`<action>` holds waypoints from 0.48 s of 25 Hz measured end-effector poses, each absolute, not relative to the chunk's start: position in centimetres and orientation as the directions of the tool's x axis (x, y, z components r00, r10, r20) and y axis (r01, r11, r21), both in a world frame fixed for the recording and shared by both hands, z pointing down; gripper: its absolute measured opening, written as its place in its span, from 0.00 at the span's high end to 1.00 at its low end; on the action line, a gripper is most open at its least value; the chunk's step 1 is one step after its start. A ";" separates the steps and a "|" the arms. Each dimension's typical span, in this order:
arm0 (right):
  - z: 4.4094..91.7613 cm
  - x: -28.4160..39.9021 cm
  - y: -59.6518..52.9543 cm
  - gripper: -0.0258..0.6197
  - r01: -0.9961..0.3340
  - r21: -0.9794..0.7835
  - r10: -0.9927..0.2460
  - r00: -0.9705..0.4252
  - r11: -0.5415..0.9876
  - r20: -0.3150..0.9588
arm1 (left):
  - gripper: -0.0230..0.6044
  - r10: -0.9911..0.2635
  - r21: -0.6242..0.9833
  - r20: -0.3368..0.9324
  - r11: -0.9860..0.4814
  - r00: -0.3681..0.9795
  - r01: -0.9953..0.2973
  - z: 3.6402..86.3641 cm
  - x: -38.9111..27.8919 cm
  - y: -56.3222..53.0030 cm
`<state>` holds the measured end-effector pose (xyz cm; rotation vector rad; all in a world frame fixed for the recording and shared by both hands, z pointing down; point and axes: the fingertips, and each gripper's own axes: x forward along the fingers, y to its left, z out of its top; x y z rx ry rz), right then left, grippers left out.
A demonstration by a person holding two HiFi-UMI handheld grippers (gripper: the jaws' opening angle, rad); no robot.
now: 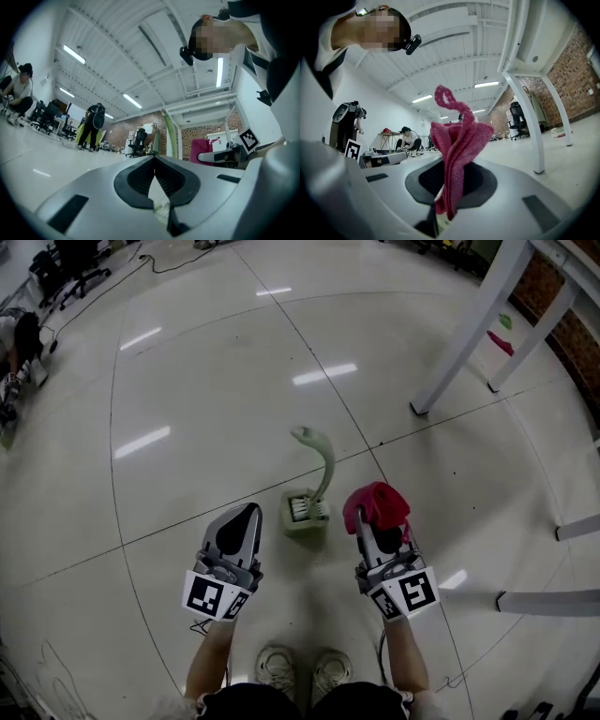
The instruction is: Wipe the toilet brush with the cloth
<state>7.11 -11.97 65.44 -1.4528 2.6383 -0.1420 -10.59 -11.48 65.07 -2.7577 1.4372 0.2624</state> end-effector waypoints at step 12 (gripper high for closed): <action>79.6 7.5 -20.0 0.91 -0.777 -0.257 -0.797 -0.602 0.574 0.041 | 0.96 -0.744 0.083 -0.050 -0.668 0.666 -0.740 74.6 -6.0 -11.3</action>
